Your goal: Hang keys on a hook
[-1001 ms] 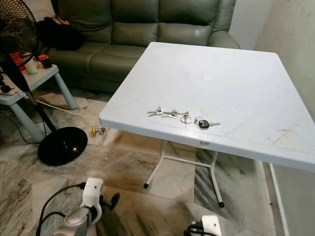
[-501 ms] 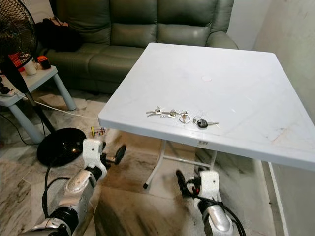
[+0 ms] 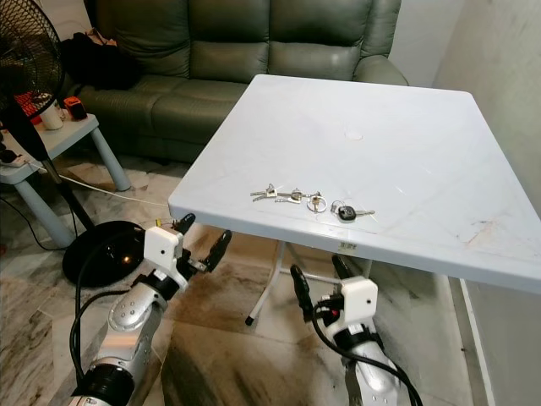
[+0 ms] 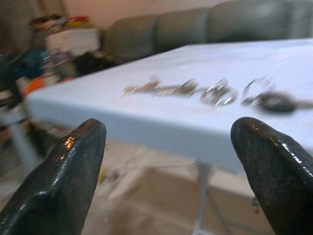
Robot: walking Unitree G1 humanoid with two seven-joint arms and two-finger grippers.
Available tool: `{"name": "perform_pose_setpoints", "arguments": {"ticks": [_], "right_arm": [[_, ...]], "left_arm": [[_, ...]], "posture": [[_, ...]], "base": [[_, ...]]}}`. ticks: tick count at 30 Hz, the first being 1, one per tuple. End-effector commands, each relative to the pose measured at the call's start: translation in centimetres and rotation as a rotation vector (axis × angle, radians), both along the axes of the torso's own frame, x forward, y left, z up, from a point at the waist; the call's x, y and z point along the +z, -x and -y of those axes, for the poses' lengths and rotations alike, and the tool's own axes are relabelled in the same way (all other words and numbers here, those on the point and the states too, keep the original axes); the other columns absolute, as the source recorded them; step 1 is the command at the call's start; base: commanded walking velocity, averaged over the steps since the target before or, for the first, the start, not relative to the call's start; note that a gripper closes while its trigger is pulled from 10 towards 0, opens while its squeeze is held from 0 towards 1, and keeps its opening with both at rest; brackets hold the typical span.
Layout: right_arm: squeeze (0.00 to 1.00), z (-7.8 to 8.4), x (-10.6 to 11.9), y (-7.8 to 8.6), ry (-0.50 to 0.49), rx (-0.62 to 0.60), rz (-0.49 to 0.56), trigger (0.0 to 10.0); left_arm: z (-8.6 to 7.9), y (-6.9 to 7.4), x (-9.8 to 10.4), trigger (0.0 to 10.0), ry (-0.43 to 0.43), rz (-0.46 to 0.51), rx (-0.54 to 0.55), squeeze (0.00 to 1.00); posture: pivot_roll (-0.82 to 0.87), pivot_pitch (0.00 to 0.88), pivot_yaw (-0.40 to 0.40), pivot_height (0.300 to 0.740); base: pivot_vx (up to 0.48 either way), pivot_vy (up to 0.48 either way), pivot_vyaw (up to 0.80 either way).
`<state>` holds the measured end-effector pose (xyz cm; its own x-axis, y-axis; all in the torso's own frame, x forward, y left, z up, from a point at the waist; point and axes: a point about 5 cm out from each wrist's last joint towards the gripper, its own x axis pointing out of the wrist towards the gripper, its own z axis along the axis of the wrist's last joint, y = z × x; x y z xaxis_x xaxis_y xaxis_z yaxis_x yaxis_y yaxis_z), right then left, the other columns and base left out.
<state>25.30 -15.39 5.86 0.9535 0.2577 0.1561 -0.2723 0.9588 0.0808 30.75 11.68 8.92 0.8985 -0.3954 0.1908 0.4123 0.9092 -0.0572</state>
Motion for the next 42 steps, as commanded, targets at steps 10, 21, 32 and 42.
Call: {"name": "perform_pose_setpoints", "arguments": {"ticks": [10,21,32,42], "right_arm": [[0.00,0.4,1.6,-2.1,0.029,-0.131,-0.071,10.0],[0.00,0.4,3.5,-2.6,-0.029,-0.178,-0.056,10.0],[0.00,0.6,3.7,-2.5,-0.020,-0.172,-0.065,10.0],[0.00,1.5,5.3,-2.0,-0.028,-0.174,0.009,10.0]], "left_arm": [[-2.1,-1.3,1.2,10.0,0.122,-0.136,0.259,0.00],[-1.0,-1.5,2.5,10.0,0.248,-0.233,0.447,0.00],[1.0,-2.9,4.1,10.0,0.145,-0.213,0.446,0.00],[-3.1,-2.2,7.2,10.0,0.134,-0.081,0.435,0.00]], "posture": [[0.11,0.000,-0.007,0.740],[0.13,0.000,-0.008,0.740],[0.12,0.001,-0.014,0.740],[0.10,0.006,-0.002,0.740]], "base": [[0.000,0.000,0.00],[0.000,0.000,0.00],[0.000,0.000,0.00],[0.000,0.000,0.00]]}}
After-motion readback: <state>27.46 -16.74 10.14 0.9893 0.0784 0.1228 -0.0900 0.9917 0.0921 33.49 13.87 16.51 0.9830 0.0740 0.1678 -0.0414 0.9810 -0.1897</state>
